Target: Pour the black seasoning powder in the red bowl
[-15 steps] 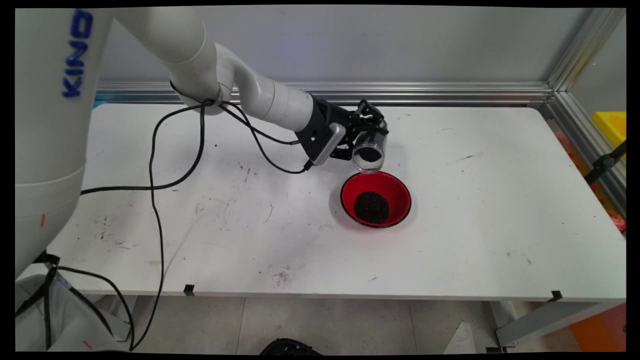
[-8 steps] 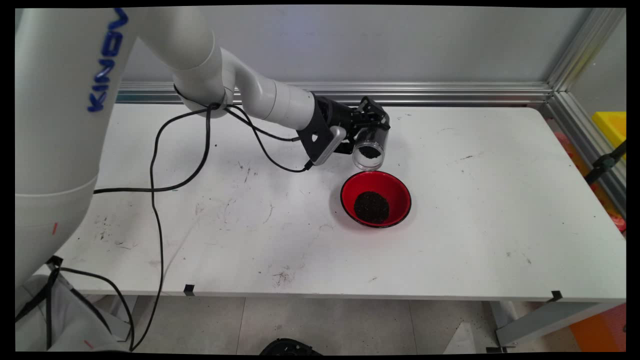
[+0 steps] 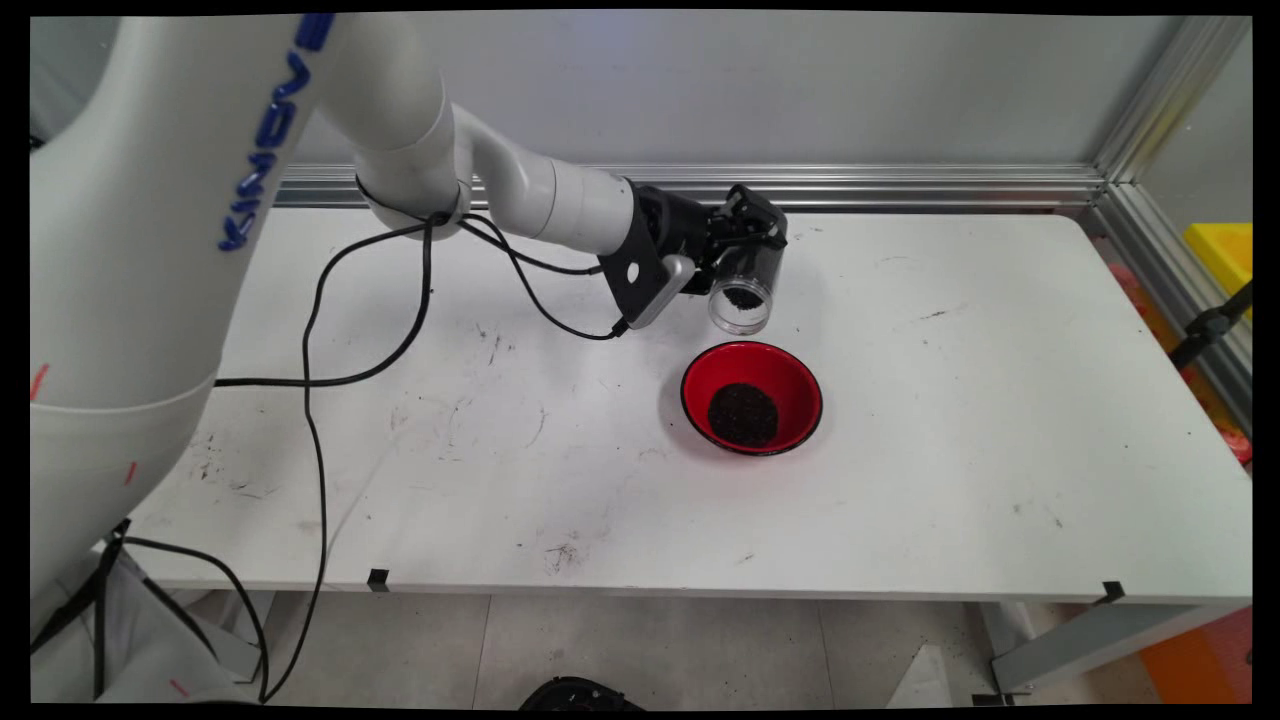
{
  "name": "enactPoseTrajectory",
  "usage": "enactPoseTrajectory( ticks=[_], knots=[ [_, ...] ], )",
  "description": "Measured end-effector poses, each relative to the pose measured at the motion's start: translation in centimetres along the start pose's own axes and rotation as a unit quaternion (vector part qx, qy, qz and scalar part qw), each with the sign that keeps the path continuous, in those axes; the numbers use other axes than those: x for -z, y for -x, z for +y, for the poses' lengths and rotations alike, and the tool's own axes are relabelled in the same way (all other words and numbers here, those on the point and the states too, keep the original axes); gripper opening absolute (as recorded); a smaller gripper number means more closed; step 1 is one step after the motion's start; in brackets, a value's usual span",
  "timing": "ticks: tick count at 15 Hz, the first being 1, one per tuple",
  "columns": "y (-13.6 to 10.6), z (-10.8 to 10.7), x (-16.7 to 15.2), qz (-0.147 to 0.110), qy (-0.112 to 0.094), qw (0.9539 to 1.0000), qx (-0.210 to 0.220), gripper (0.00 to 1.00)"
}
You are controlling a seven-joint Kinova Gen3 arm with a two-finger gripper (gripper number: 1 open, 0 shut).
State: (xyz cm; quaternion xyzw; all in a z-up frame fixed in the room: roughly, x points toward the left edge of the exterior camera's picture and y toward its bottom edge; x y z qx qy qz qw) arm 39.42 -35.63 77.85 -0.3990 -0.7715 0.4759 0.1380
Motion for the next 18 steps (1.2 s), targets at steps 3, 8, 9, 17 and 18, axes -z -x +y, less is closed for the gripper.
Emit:
enactPoseTrajectory(
  ticks=[3,8,9,17,18],
  knots=[
    [-0.10,-0.02,0.03,-0.002,-0.006,0.9998,-0.017,0.00],
    [-0.26,0.08,0.16,-0.003,-0.014,0.9991,-0.040,0.00],
    [-0.29,0.11,0.18,-0.003,-0.015,0.9990,-0.043,0.00],
    [-0.74,0.36,0.43,-0.002,-0.029,0.9968,-0.075,0.00],
    [-0.80,0.36,0.42,-0.001,-0.031,0.9964,-0.078,0.00]
  ],
)
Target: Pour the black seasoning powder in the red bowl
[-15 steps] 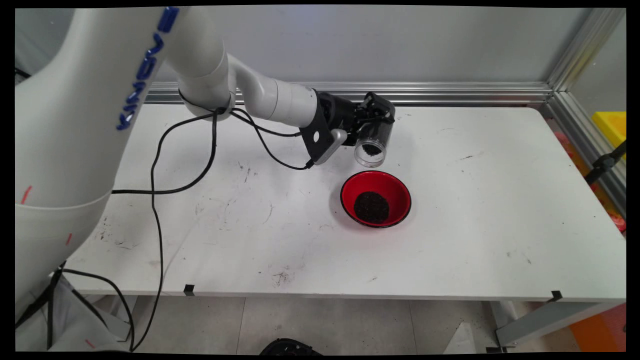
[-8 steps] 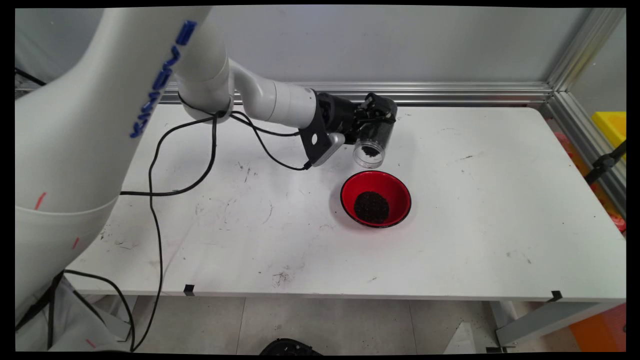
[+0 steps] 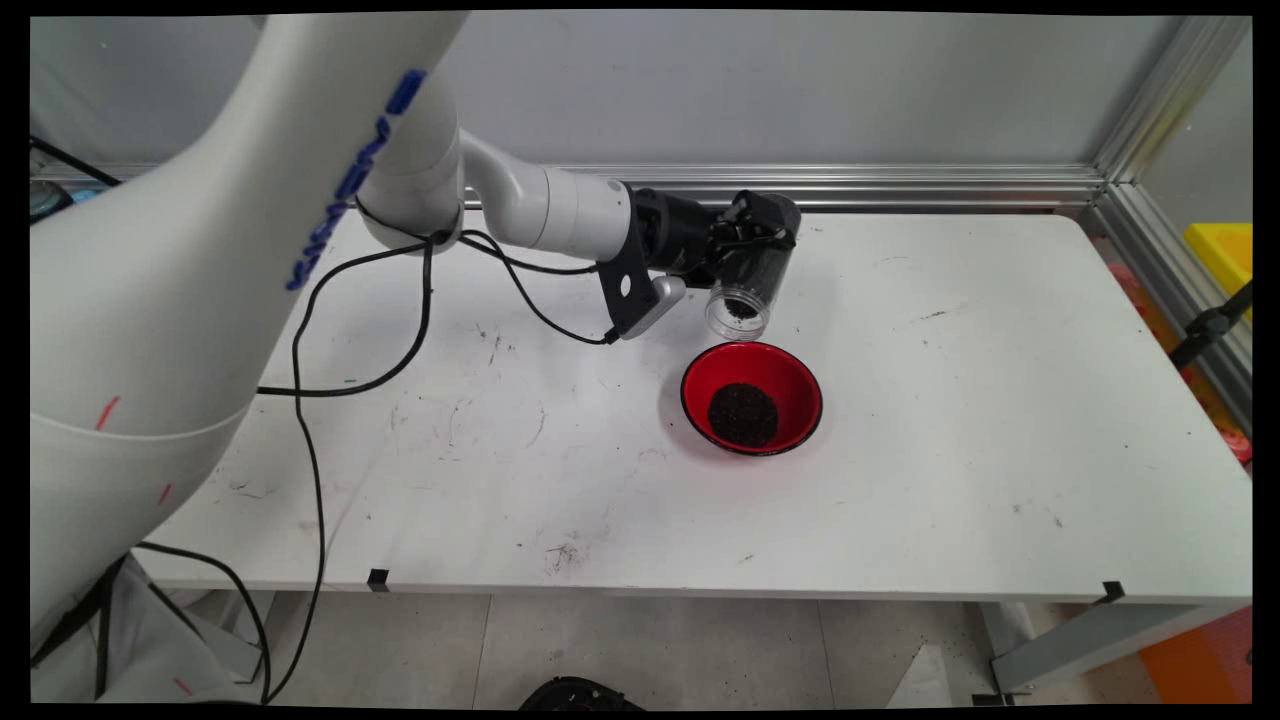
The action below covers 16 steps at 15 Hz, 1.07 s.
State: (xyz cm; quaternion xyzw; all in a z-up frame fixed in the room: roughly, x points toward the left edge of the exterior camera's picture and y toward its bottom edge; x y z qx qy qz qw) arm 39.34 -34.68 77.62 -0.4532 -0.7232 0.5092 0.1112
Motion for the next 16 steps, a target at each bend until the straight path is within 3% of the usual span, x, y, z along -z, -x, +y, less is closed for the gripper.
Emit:
enactPoseTrajectory(
  ticks=[16],
  knots=[
    [-0.54,-0.02,0.00,-0.005,-0.022,0.9987,-0.045,0.00]
  ],
)
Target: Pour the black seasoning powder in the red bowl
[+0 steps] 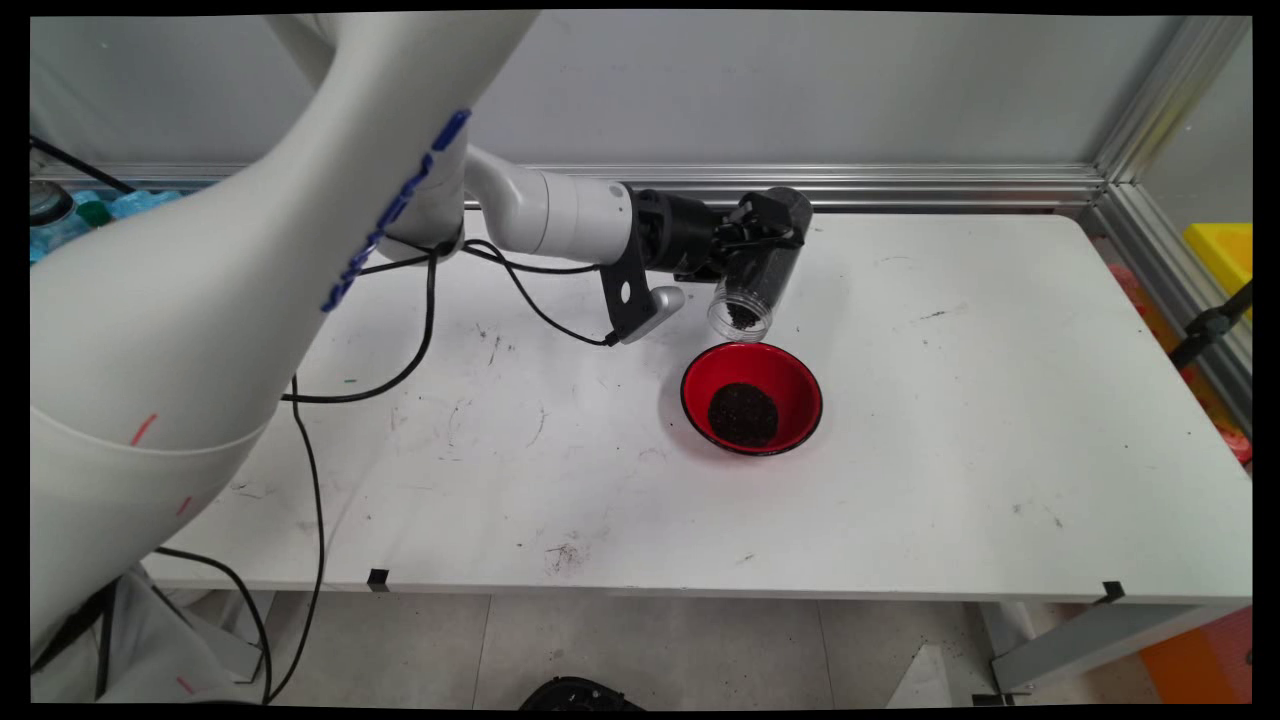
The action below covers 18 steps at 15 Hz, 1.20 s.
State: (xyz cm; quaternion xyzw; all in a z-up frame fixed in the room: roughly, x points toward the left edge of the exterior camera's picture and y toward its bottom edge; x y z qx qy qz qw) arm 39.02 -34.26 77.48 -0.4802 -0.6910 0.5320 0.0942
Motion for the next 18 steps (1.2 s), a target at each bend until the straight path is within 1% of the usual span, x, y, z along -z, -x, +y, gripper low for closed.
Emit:
enactPoseTrajectory(
  ticks=[18],
  knots=[
    [-0.34,-0.27,0.18,-0.021,-0.020,0.9979,-0.058,0.00]
  ],
)
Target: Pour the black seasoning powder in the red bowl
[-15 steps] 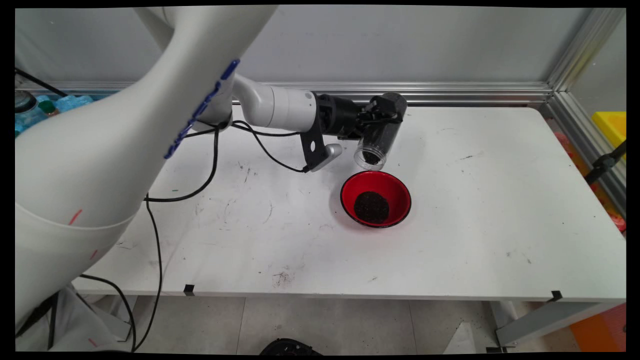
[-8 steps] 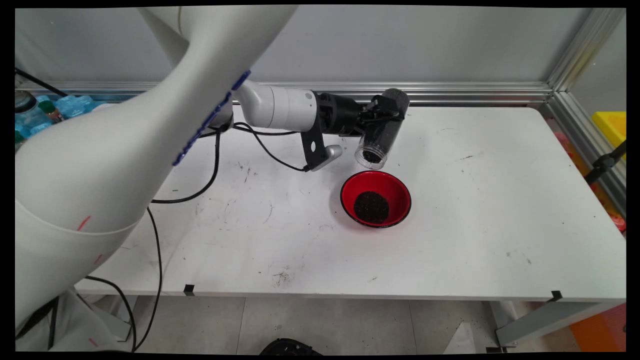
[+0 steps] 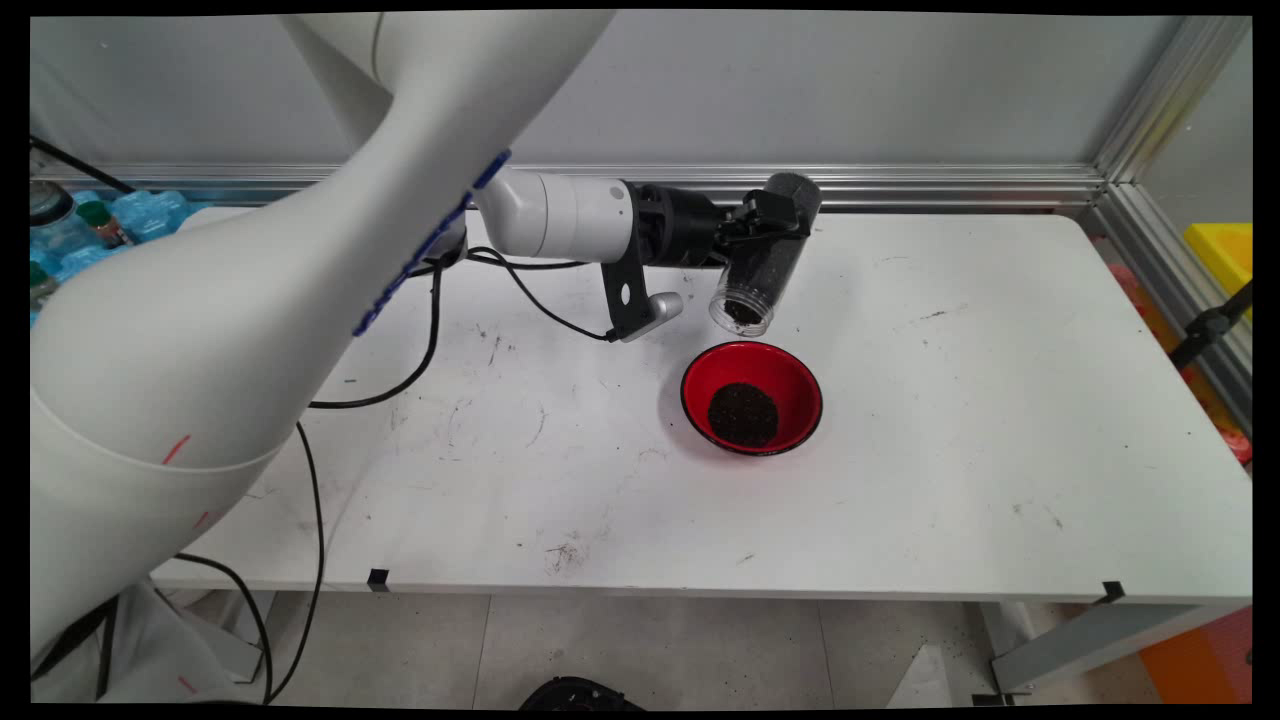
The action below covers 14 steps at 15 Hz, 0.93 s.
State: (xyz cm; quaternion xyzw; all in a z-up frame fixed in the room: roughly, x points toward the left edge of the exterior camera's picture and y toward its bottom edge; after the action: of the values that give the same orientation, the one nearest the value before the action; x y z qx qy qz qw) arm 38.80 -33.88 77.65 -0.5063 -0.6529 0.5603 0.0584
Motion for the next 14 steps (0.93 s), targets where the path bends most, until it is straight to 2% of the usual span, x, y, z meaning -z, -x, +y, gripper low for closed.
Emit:
enactPoseTrajectory(
  ticks=[14],
  knots=[
    [-0.11,-0.11,-0.08,-0.010,-0.006,0.9987,-0.050,0.00]
  ],
)
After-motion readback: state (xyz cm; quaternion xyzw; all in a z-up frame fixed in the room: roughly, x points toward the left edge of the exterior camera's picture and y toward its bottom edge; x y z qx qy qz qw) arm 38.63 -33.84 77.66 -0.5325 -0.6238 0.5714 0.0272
